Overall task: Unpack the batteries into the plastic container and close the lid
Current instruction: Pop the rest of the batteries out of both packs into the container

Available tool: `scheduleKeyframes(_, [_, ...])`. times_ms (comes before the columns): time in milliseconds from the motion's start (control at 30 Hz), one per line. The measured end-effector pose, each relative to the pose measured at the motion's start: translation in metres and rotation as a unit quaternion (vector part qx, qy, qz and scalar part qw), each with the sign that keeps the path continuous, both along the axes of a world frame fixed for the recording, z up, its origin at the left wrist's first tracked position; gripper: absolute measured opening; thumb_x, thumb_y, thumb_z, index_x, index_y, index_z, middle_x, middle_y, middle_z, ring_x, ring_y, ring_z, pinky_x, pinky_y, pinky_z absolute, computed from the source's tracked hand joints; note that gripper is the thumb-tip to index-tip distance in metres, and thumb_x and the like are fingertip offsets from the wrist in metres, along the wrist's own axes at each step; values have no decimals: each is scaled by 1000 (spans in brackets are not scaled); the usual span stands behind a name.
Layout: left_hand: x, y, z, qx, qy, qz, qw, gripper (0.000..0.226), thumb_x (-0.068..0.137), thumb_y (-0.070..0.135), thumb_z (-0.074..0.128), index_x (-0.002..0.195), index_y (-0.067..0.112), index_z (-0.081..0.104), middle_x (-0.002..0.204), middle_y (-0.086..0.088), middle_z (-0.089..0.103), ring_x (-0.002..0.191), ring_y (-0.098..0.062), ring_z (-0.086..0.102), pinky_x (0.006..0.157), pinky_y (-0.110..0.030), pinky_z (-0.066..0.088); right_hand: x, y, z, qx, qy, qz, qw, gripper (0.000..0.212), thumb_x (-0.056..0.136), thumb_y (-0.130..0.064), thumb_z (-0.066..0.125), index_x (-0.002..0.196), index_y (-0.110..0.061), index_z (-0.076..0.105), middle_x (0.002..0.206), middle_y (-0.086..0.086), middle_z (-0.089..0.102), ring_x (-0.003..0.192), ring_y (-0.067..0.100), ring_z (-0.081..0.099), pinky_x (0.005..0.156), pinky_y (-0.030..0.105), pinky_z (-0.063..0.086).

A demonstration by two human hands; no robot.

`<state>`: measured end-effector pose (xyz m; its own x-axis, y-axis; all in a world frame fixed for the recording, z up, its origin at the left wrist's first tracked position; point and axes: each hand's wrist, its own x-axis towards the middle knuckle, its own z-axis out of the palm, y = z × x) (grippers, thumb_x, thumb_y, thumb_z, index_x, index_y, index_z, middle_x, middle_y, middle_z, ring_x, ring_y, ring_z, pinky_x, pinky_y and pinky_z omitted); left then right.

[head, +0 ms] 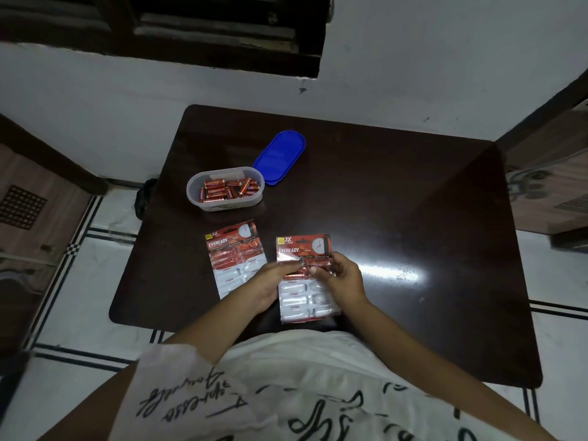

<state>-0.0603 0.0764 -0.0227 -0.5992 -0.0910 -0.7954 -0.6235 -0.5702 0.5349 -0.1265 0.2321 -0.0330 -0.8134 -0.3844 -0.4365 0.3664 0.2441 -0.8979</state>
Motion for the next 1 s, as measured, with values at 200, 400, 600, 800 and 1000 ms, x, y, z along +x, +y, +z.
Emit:
scheduleKeyframes(200, [0, -2, 7, 7, 22, 7, 1000, 30, 81, 2, 70, 111, 5, 67, 105, -15, 73, 93, -28, 72, 85, -38, 56, -7, 4, 0, -35, -25, 23, 999, 31, 84, -2, 73, 113, -8, 66, 103, 7, 75, 93, 16, 72, 82, 26, 57])
scheduleKeyframes(400, [4, 1, 0, 12, 28, 40, 999, 52, 67, 7, 79, 117, 2, 65, 112, -21, 70, 100, -35, 69, 86, -42, 55, -6, 4, -1, -52, -50, 29, 997, 35, 86, 7, 67, 117, -7, 63, 104, 10, 73, 91, 17, 70, 78, 22, 55])
scheduleKeyframes(600, [11, -5, 5, 68, -10, 111, 991, 35, 90, 28, 52, 107, 1, 68, 96, -18, 72, 85, -31, 69, 77, -39, 53, -3, 5, 0, -92, -104, 9, 990, 36, 85, 9, 66, 119, -3, 62, 106, 13, 73, 94, 22, 71, 80, 31, 56])
scheduleKeyframes(800, [19, -1, 2, 87, -38, 85, 992, 36, 97, 28, 44, 106, 3, 68, 98, -17, 74, 89, -31, 71, 84, -42, 52, -3, 6, 3, -159, -179, -17, 971, 34, 85, 9, 64, 116, -3, 63, 104, 13, 74, 92, 26, 71, 81, 36, 59])
scheduleKeyframes(1000, [17, -3, -28, 24, -8, -6, 1000, 61, 70, 27, 86, 122, 4, 64, 128, -25, 61, 112, -42, 63, 100, -61, 45, 0, 8, 7, -144, -197, -9, 970, 33, 86, 9, 64, 114, -8, 65, 103, 11, 74, 92, 26, 72, 80, 35, 59])
